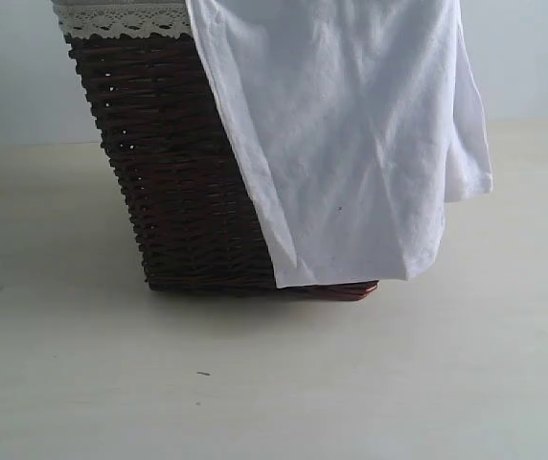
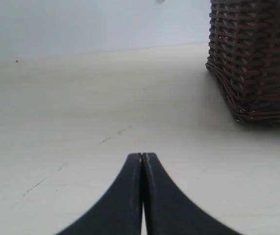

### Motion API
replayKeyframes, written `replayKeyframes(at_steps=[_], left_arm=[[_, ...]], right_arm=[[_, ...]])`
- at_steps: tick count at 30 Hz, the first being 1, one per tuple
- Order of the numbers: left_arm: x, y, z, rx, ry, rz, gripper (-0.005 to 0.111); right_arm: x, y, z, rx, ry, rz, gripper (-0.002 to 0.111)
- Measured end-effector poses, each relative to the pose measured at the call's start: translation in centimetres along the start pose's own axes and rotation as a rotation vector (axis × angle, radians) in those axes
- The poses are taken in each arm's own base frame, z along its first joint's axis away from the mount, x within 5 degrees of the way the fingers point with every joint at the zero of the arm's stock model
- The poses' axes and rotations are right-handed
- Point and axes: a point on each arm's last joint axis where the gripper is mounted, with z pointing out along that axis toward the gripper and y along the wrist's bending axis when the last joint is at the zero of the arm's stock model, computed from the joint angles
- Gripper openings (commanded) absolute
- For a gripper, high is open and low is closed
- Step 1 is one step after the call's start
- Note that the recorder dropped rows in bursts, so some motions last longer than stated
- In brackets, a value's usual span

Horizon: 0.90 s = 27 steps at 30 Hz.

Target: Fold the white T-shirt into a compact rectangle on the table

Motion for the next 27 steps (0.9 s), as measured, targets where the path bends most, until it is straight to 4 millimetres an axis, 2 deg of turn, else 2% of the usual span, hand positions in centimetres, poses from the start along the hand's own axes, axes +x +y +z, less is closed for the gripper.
replayKeyframes(at_steps=[6,14,20,27], left_arm=[[0.0,0.0,0.0,0.000,0.000,0.000,0.000],[0.0,0.0,0.0,0.000,0.000,0.000,0.000],[0.0,0.0,0.0,0.000,0.000,0.000,0.000],[0.0,0.0,0.0,0.000,0.000,0.000,0.000]], right_arm=[[-0.4,-0.1,0.0,0.008,-0.043,-0.048,0.007],[-3.7,0.4,-0.8,-0.024,-0.418,-0.082,0.007],[-5.7,0.4,-2.0,-0.111,-0.670,0.183,0.006],[-6.0,0.3,-2.3,-0.174,-0.709,0.356,0.006]])
